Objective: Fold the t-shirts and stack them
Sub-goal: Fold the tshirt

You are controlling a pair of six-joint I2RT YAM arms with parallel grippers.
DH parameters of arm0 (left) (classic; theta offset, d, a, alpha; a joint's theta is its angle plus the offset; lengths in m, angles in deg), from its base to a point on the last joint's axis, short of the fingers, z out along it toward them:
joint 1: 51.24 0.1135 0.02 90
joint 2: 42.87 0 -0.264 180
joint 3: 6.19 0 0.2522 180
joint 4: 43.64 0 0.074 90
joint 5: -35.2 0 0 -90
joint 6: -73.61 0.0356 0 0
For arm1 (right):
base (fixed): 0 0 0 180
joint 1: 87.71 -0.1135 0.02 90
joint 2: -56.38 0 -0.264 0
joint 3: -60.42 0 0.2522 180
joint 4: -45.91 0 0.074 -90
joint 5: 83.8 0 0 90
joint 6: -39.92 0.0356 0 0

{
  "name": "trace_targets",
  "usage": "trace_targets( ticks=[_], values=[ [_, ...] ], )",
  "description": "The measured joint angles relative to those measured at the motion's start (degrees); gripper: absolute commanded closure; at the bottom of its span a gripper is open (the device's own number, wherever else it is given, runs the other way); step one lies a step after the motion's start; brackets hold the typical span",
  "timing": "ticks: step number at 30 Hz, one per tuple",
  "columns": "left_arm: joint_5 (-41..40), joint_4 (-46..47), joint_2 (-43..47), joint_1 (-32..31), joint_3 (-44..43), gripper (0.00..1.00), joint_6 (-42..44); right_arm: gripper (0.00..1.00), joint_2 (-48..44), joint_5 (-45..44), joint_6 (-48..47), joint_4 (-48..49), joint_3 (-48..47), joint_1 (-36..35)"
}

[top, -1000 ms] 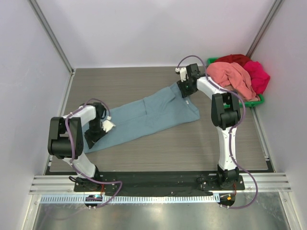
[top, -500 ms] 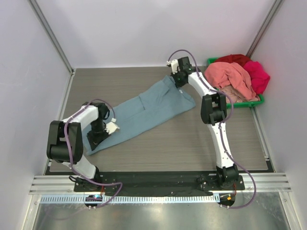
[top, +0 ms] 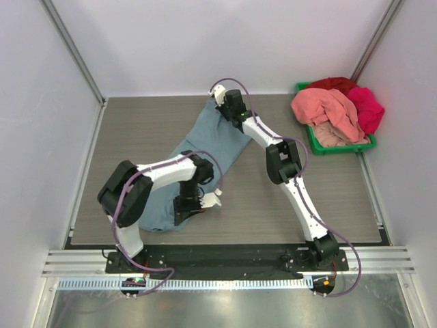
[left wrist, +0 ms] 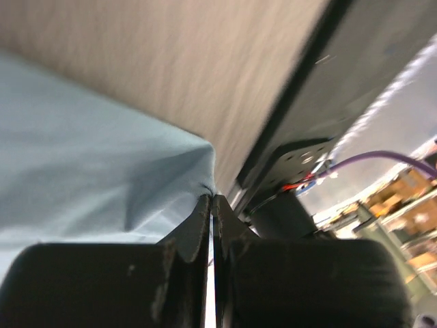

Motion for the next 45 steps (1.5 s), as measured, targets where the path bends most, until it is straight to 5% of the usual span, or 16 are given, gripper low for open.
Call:
trace_targets(
  ticks=[12, 14, 15, 18, 22, 33, 40, 45],
  values=[
    [9.5, -0.9, -6.4, -12.1, -9.2, 0.97, -7.8, 0.90, 8.8, -1.3, -0.1, 25.3, -3.7, -0.7],
    [10.6, -0.8, -6.9, -13.6, -10.9, 0.92, -9.3, 0.81, 10.5, -1.2, 0.0, 28.6, -4.9, -0.7],
    [11.1, -0.9, -7.3, -14.4, -11.7, 0.91, -9.9, 0.66, 11.4, -1.2, 0.0, 30.5, -5.5, -0.7],
    [12.2, -0.8, -8.3, -16.4, -13.5, 0.79, -11.4, 0.45, 12.4, -2.8, 0.4, 35.0, -6.0, -0.7],
    [10.6, -1.1, -8.0, -17.7, -15.6, 0.64, -12.7, 0.38, 11.9, -6.0, 1.5, 37.3, -6.4, -0.7],
    [3.2, 0.0, 4.0, -11.1, -17.6, 0.68, -15.3, 0.37, -14.4, -7.4, 13.3, 20.2, 7.4, 2.8],
    [2.7, 3.8, 3.4, -4.7, -16.5, 0.97, -16.9, 0.50, -27.4, 5.1, 24.2, 4.3, 15.4, 7.4],
    [3.7, 6.6, 0.9, -5.2, -13.7, 0.98, -17.0, 0.51, -27.4, 11.3, 27.3, -4.6, 24.3, 9.5]
  ],
)
